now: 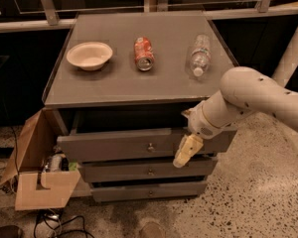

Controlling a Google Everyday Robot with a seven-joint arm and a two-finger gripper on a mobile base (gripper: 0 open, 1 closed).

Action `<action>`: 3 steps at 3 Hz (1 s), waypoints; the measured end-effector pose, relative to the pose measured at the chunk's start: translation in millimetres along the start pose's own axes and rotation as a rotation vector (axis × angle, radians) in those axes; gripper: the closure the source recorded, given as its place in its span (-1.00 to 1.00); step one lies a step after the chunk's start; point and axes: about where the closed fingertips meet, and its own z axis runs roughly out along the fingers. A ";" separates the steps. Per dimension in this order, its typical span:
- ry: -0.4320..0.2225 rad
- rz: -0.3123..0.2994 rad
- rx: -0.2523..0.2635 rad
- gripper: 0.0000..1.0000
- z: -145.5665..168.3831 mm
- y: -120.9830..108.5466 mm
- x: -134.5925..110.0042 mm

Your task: Open top drawer

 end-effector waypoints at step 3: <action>0.095 0.017 -0.037 -1.00 42.3 -8.9 49.8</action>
Offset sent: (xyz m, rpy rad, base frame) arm 0.0209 -0.0134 -0.0476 -0.0826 0.0342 0.0087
